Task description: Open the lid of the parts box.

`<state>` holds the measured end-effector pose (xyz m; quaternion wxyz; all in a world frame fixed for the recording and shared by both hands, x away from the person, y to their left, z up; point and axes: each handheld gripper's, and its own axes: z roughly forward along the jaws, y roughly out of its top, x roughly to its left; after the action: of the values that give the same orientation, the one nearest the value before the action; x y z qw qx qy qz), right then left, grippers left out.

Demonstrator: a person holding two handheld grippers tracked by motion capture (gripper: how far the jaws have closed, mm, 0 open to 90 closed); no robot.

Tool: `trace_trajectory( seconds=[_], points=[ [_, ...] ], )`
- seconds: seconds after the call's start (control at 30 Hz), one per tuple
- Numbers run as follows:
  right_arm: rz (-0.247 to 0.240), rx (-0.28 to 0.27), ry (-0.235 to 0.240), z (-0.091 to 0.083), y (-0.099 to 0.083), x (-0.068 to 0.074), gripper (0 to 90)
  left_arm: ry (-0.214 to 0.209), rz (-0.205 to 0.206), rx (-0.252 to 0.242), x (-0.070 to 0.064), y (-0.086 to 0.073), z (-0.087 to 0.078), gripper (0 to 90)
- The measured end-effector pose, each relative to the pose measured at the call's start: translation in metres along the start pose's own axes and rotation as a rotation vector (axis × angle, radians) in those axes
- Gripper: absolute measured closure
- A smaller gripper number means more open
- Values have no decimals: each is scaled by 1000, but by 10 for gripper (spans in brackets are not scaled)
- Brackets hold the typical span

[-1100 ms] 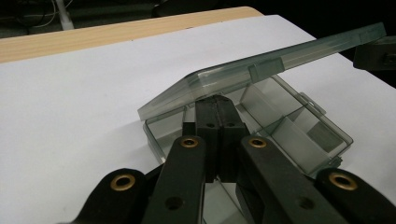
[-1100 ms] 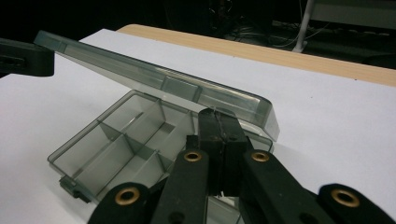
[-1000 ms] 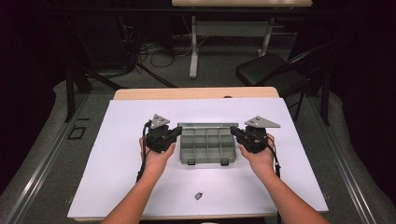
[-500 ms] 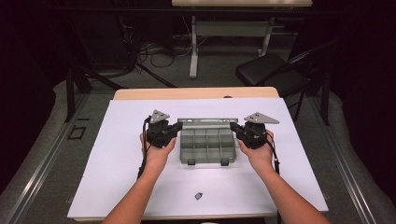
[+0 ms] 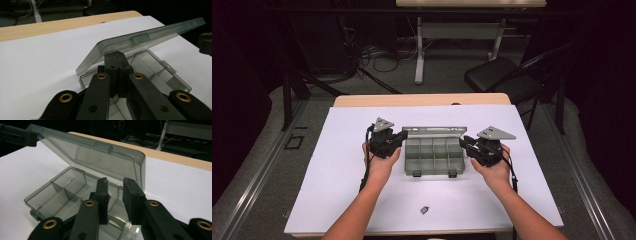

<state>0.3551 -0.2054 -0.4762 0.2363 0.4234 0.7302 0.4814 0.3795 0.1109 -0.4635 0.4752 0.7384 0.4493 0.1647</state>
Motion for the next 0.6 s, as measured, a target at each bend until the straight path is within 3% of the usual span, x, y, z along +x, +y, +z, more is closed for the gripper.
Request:
trace_trajectory(
  seconds=[0.3,0.4,0.5,0.6],
  points=[
    [11,-1,-31,-3,-4,-13,572,6,5,1,-1,1,1,900],
    [11,-5,-36,0,-3,-20,473,6,4,2,-1,1,1,900],
    [23,10,-14,4,-2,-26,458,2,1,2,-1,1,2,900],
    [23,9,-36,8,-2,-31,448,1,0,2,-1,1,2,900]
  ],
)
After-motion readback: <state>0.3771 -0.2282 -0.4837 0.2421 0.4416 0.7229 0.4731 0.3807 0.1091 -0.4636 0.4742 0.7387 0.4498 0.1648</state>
